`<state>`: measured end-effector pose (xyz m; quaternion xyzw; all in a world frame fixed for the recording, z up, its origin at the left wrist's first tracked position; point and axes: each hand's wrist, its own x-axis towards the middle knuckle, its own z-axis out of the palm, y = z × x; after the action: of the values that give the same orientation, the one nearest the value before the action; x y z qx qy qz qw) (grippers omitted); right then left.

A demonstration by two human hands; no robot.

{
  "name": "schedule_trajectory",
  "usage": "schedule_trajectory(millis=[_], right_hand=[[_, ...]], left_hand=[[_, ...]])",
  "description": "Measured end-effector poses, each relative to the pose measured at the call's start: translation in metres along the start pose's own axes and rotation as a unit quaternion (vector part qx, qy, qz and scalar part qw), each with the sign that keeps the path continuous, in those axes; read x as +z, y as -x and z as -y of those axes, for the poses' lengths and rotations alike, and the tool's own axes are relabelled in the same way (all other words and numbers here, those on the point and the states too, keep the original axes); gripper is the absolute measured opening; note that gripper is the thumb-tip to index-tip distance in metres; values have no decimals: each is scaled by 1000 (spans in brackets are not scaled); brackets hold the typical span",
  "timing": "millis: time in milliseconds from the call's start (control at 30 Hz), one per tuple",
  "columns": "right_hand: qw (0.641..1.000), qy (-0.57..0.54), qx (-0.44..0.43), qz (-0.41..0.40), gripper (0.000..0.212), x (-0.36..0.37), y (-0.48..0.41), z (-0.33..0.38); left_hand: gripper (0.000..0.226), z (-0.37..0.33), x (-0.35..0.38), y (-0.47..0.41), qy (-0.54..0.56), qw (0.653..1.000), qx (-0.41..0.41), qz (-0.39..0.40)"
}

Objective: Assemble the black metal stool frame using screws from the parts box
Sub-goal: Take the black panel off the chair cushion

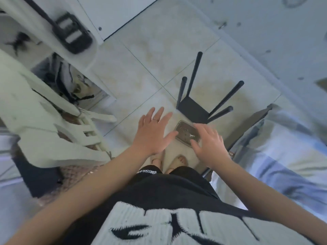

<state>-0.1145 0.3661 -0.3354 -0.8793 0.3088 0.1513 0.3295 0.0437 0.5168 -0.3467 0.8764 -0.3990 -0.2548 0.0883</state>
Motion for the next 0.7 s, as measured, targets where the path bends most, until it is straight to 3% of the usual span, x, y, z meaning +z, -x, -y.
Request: schedule_trajectory(millis=[333,700], right_hand=[[963,120,-239,-18,59,-47,-9,114],[871,144,-469,-34,56,-18,17,295]], left_hand=[[75,36,-79,73,27,977,-105,-185],[66,137,-143,207,62,892,-202,-400]])
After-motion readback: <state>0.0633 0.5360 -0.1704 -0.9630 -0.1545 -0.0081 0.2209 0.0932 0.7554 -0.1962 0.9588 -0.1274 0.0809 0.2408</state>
